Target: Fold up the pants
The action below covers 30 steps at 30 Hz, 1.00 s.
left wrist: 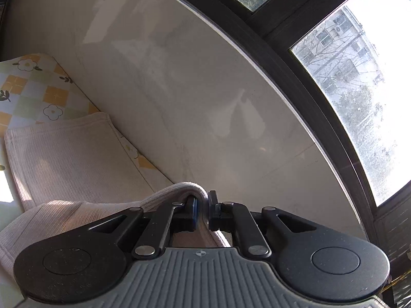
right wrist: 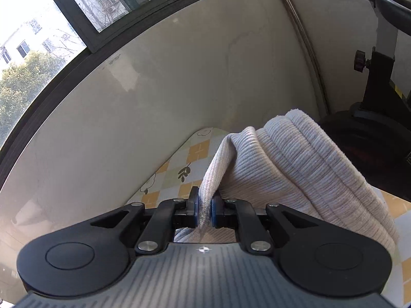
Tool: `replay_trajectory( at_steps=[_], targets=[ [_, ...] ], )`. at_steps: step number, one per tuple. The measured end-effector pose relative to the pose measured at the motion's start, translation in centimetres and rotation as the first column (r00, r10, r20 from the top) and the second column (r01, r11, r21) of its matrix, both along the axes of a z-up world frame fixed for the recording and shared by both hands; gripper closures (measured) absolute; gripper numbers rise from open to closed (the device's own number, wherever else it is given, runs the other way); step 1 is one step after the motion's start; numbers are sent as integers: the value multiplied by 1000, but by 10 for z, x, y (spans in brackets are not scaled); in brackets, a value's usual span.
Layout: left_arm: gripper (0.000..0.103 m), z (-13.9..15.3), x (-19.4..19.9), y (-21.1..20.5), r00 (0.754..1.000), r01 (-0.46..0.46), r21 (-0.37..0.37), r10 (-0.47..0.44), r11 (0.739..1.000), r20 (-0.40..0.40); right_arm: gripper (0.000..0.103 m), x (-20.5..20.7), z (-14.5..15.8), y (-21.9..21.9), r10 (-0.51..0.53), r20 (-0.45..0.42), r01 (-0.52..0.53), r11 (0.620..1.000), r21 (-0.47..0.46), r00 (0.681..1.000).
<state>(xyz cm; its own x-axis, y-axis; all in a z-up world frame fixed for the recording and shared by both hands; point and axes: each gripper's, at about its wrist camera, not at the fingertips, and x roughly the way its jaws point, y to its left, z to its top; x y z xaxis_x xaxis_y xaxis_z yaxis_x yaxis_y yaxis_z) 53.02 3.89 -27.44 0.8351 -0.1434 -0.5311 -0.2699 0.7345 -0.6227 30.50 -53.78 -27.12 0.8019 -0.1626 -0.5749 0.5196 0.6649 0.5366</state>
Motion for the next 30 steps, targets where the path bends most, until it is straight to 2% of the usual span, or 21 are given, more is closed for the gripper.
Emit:
replay_trajectory(
  at_steps=[8,9,11,13,16,17,20,25,30],
  targets=[
    [93,-44,67,-8,994,47,17,-45,999,-104,93,30,-29,2,-32,-75,31,999,-21,997],
    [92,-51,74,-10,991,56,17,-53,998,-126,89,34,-33,3,-30,-93,28,999,-23,995],
    [78,-63,85,-11,983,74,0,-73,997,-166,74,42,-35,4,-21,-139,15,999,-43,990],
    [70,-69,87,-15,980,93,-8,-92,996,-178,50,41,-30,6,-16,-142,6,998,-69,990],
    [51,-63,76,-24,979,135,66,-124,989,-159,44,29,-16,5,7,-98,-16,996,-88,995],
    [49,-61,74,-27,978,155,74,-142,985,-156,44,22,-12,4,12,-91,-21,995,-93,996],
    [49,-60,59,-30,968,204,64,-191,977,-162,44,-2,-3,-1,20,-87,-28,995,-93,996],
    [46,-57,23,-35,962,230,74,-215,970,-171,44,-59,-3,-1,26,-101,-36,994,-100,995],
    [40,-71,-22,-47,942,273,70,-252,959,-220,44,-117,-11,5,-30,-129,18,996,-92,991]
  ],
)
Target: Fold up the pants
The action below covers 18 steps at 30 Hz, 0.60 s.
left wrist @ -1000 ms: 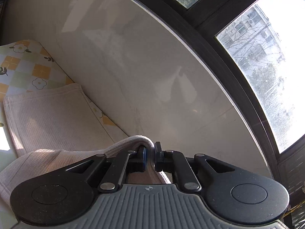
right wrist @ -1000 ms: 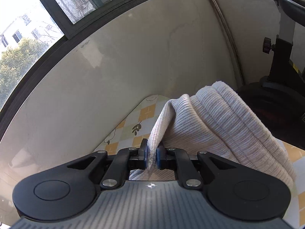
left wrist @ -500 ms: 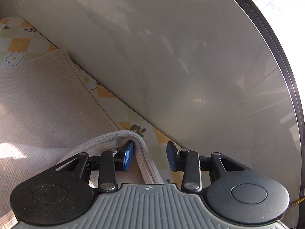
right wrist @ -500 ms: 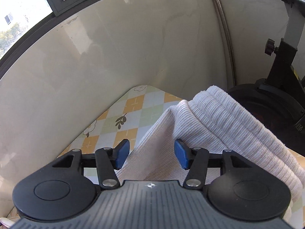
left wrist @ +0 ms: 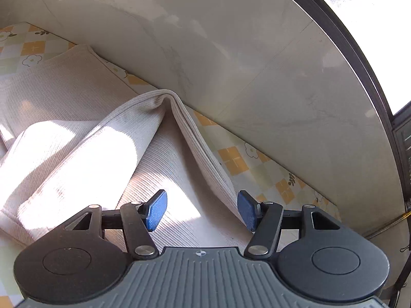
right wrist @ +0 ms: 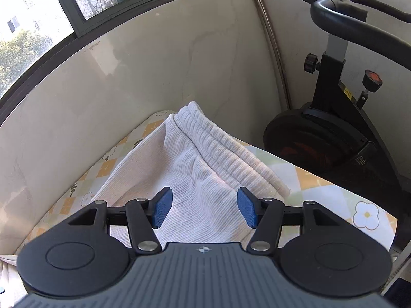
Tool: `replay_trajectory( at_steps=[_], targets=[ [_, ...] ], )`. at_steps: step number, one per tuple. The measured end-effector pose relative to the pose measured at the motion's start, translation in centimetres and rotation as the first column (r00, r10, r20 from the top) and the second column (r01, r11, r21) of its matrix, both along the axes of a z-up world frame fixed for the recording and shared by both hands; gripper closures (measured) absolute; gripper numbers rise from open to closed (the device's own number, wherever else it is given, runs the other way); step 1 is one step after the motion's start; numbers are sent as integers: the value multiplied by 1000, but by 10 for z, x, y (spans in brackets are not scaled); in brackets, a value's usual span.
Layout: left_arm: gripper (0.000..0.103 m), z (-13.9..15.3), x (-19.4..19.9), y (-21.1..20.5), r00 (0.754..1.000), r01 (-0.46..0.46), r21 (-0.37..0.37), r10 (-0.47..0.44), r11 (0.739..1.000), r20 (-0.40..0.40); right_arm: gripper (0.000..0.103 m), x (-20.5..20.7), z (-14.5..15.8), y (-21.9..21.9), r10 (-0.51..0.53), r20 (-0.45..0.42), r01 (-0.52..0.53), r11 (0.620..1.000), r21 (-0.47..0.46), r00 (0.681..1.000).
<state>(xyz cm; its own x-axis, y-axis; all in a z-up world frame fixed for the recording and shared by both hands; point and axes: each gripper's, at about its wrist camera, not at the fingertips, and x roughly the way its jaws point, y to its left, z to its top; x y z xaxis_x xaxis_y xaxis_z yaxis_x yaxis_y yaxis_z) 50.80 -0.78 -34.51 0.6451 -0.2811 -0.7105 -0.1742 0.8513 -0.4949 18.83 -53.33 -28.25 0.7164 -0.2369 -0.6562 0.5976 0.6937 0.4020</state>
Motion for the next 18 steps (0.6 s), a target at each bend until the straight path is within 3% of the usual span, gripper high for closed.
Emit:
replay_trajectory(
  at_steps=[5,12,16,18],
  targets=[
    [40,-21,-30,-6,997,-22,11,23,1000,-78,44,-27,-22,10,-2,-38,5,996,84,999],
    [40,-35,-42,-21,991,-22,57,29,998,-128,47,-7,-44,8,18,-49,-8,982,189,999],
    [40,-34,-49,-20,990,-45,61,53,997,-132,81,9,-46,4,29,-85,-14,986,166,996],
    [40,-29,-57,-16,989,-57,44,62,997,-136,84,14,-47,-2,29,-79,-15,985,173,996]
  ],
)
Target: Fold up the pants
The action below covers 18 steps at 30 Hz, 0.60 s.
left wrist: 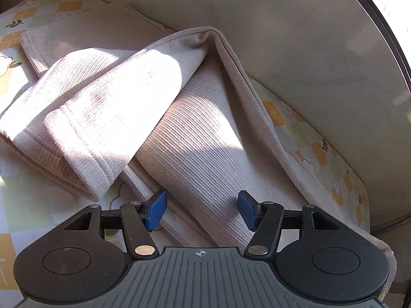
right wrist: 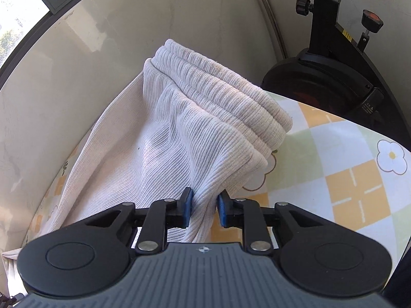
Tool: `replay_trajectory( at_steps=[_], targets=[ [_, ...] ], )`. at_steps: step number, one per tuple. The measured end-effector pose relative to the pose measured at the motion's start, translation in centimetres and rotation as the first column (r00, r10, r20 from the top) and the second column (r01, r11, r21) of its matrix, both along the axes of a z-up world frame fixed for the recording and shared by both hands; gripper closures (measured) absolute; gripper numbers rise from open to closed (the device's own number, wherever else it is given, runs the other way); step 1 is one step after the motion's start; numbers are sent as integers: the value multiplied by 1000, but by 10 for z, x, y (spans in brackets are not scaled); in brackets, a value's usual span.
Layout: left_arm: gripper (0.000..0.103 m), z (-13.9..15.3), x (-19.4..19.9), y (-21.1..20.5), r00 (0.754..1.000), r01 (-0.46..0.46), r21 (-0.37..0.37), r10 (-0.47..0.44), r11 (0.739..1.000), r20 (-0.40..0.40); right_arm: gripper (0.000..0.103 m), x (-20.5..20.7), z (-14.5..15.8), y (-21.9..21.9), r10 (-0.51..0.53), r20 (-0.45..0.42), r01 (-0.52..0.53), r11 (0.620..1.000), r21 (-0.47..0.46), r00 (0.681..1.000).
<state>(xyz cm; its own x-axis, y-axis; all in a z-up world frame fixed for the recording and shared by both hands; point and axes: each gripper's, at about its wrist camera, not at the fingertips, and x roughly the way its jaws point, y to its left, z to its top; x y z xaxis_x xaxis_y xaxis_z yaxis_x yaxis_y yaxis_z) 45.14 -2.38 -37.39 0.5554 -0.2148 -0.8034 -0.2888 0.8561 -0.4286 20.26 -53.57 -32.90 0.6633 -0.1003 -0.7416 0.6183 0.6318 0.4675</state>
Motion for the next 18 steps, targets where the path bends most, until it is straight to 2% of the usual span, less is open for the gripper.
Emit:
replay_trajectory(
  at_steps=[3,7,11,12,14,15,16,18],
  targets=[
    [40,3,-7,7,1000,-12,-24,12,1000,-8,85,13,-3,-14,-6,11,6,1000,5,1000],
    [40,2,-23,12,999,-34,-95,31,995,-35,85,47,-1,-28,-28,5,28,997,-67,1000],
    [40,9,-39,11,999,-41,-135,40,990,-15,84,86,3,-35,-42,0,42,991,-125,999],
    [40,14,-42,12,999,-40,-140,40,989,-4,79,94,4,-35,-42,-4,41,990,-135,999],
    [40,20,-44,16,999,-43,-145,46,988,18,65,104,8,-30,-35,-19,32,990,-141,999],
    [40,23,-44,19,998,-51,-145,55,988,27,52,106,10,-25,-28,-25,24,989,-147,999],
    [40,27,-44,23,997,-62,-144,68,988,37,47,105,12,-20,-23,-27,19,988,-155,999],
    [40,34,-45,35,993,-93,-139,102,986,57,47,98,15,-12,-37,-26,32,984,-174,999]
  ],
)
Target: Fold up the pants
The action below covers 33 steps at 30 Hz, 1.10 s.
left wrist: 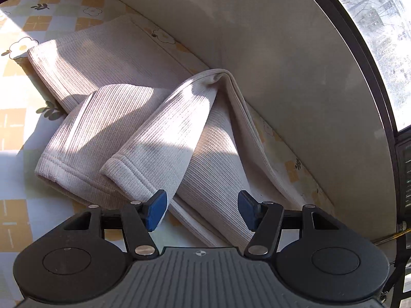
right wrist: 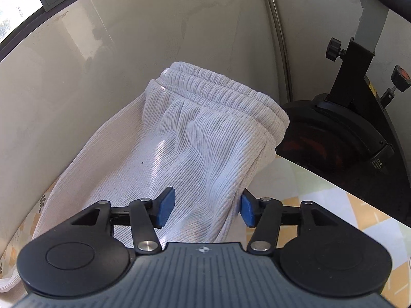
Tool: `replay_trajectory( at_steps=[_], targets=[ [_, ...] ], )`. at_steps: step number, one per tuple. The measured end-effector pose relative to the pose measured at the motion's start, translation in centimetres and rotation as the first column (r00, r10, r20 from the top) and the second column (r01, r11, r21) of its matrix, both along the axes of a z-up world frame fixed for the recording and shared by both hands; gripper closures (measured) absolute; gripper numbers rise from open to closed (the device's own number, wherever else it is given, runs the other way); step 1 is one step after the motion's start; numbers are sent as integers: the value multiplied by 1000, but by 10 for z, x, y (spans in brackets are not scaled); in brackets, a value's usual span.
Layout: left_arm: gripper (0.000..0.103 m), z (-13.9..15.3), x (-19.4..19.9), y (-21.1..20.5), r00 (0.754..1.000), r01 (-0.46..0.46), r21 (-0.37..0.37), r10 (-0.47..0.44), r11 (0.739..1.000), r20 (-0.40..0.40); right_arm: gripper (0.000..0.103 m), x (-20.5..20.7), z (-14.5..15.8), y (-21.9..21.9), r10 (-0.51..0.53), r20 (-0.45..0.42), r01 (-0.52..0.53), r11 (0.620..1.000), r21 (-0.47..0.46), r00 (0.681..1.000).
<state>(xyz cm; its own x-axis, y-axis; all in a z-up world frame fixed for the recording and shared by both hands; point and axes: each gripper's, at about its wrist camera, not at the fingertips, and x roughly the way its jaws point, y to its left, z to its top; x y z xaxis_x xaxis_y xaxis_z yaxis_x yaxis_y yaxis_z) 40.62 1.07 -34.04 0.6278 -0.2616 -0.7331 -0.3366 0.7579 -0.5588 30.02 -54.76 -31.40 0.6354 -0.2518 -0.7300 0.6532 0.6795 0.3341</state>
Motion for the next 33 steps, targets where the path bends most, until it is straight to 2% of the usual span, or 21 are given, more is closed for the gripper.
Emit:
replay_trajectory(
  at_steps=[2,5,9,11,14,17,22,26,29,33],
  targets=[
    [40,5,-2,13,999,-38,-5,38,999,13,46,-17,3,11,-28,35,27,999,39,999],
    [40,8,-2,34,996,-92,-7,93,996,20,47,-41,7,33,-20,58,14,994,108,998],
    [40,7,0,69,982,-187,-9,187,982,16,47,-66,10,76,53,86,-70,973,219,995],
    [40,10,-5,83,972,-234,-18,234,972,2,47,-69,10,103,119,86,-138,956,259,989],
    [40,5,-6,101,956,-293,13,293,956,-7,47,-64,6,128,175,101,-198,932,303,979],
    [40,-2,-9,122,934,-356,11,356,934,-22,47,-51,-3,144,197,89,-216,896,388,976],
    [40,-9,-11,155,895,-444,-6,444,896,-38,46,-34,-1,151,174,79,-191,909,371,982],
    [40,-14,-6,179,858,-513,-17,512,858,-38,47,-23,0,151,143,38,-147,928,342,989],
    [40,-20,4,191,847,-530,-18,529,848,-46,50,-20,5,157,150,28,-151,939,308,988],
    [41,-30,22,199,848,-528,-5,527,849,-48,57,-19,7,161,161,25,-161,945,283,987]
  ],
)
